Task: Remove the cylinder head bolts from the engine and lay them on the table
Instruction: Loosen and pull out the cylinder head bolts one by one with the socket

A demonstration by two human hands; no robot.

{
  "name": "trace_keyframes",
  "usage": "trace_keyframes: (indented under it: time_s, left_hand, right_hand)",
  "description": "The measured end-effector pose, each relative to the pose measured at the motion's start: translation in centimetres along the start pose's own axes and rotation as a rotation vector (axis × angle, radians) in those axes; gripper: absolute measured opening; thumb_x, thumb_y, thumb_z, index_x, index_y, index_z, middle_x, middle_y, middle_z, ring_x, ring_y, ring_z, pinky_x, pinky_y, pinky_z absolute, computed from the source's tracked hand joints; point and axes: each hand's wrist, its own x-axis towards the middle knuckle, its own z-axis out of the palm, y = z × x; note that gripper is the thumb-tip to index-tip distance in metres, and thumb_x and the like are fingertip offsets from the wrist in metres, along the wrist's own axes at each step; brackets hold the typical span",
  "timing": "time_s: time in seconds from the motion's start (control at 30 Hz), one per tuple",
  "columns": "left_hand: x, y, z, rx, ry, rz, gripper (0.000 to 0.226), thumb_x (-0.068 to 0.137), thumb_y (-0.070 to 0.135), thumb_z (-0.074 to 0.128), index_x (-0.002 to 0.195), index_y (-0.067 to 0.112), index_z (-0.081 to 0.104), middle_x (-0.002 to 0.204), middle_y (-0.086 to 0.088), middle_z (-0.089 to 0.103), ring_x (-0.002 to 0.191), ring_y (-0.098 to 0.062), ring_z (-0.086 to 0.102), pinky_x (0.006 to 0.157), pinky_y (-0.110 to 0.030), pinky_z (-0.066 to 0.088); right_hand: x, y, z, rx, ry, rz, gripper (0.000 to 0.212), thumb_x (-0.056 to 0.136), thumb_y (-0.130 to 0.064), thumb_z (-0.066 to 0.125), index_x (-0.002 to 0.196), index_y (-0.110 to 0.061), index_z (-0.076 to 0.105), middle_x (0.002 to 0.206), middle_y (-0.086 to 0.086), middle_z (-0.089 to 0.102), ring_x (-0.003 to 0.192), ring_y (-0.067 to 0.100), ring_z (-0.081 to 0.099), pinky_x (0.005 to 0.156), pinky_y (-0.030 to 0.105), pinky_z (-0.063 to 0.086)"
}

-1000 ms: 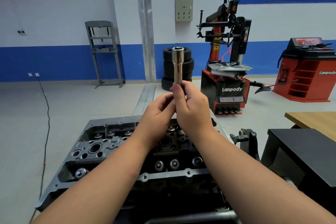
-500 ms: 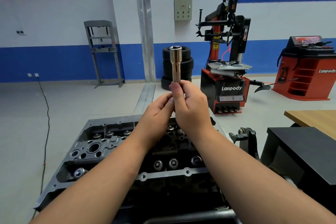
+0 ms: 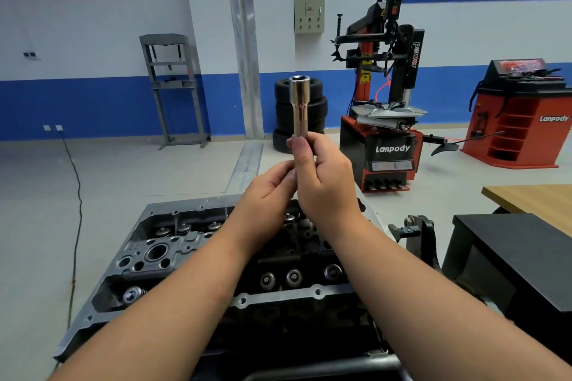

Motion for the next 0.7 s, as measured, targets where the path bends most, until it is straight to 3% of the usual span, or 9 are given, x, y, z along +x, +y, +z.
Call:
trace_keyframes:
  time_s: [0.2, 0.27, 0.37, 0.43, 0.57, 0.63, 0.7]
  left_hand:
    - [0.2, -0.17, -0.21, 0.018, 0.101, 0.004, 0.01, 0.098, 0.036, 0.07, 0.107, 0.031, 0.071, 0.1, 0.006, 0.079, 0.09, -0.009, 0.075, 0.073, -0.026, 0.06]
    - [0.21, -0.23, -0.18, 0.001, 0.099, -0.001, 0.013, 0.101, 0.038, 0.065, 0.109, 0.031, 0.071, 0.102, 0.007, 0.079, 0.093, -0.007, 0.074, 0.076, -0.024, 0.059]
    - [0.06, -0.11, -0.07, 0.009, 0.024, -0.006, 0.023, 0.109, 0.042, 0.047, 0.119, 0.041, 0.068, 0.116, 0.014, 0.076, 0.113, -0.003, 0.069, 0.093, -0.025, 0.057]
    - [-0.03, 0.05, -0.04, 0.031, 0.018, 0.005, 0.024, 0.11, 0.042, 0.045, 0.118, 0.042, 0.068, 0.115, 0.015, 0.076, 0.112, -0.002, 0.069, 0.091, -0.022, 0.056]
    - [0.17, 0.12, -0.01, 0.052, 0.069, 0.029, 0.013, 0.104, 0.038, 0.06, 0.113, 0.037, 0.069, 0.102, 0.014, 0.078, 0.093, -0.004, 0.073, 0.073, -0.017, 0.058]
    - [0.28, 0.09, 0.05, 0.051, 0.072, 0.036, 0.011, 0.103, 0.036, 0.062, 0.112, 0.042, 0.067, 0.103, 0.017, 0.077, 0.094, -0.002, 0.073, 0.073, -0.018, 0.059]
    - [0.31, -0.02, -0.02, 0.036, 0.065, 0.029, 0.01, 0.102, 0.042, 0.062, 0.111, 0.044, 0.067, 0.109, 0.014, 0.077, 0.1, -0.006, 0.073, 0.082, -0.029, 0.063]
  right_hand:
    - [-0.12, 0.07, -0.08, -0.017, 0.011, 0.014, 0.017, 0.093, -0.044, 0.061, 0.097, -0.029, 0.053, 0.084, -0.011, 0.062, 0.074, 0.006, 0.061, 0.065, 0.012, 0.043]
    - [-0.07, 0.19, -0.11, -0.038, 0.024, -0.005, 0.015, 0.095, -0.04, 0.057, 0.093, -0.025, 0.056, 0.083, -0.007, 0.063, 0.075, 0.007, 0.06, 0.066, 0.013, 0.043]
    - [-0.08, 0.17, 0.01, -0.041, -0.013, 0.006, 0.026, 0.099, -0.039, 0.046, 0.097, -0.019, 0.063, 0.087, 0.0, 0.067, 0.086, 0.015, 0.062, 0.073, 0.023, 0.047]
    - [-0.14, 0.06, 0.08, -0.035, -0.021, 0.017, 0.032, 0.1, -0.038, 0.043, 0.101, -0.015, 0.065, 0.09, 0.002, 0.068, 0.089, 0.017, 0.062, 0.076, 0.027, 0.048]
    - [-0.22, -0.04, -0.08, -0.017, -0.035, 0.01, 0.023, 0.096, -0.045, 0.056, 0.104, -0.023, 0.056, 0.086, -0.009, 0.063, 0.08, 0.007, 0.061, 0.068, 0.013, 0.045]
    - [-0.2, -0.02, -0.2, -0.023, -0.015, 0.007, 0.023, 0.092, -0.044, 0.063, 0.1, -0.025, 0.053, 0.084, -0.009, 0.062, 0.077, 0.008, 0.06, 0.065, 0.012, 0.045]
    - [-0.12, 0.05, -0.26, -0.045, 0.023, -0.025, 0.016, 0.094, -0.037, 0.062, 0.093, -0.023, 0.055, 0.081, -0.007, 0.061, 0.075, 0.008, 0.058, 0.065, 0.011, 0.042]
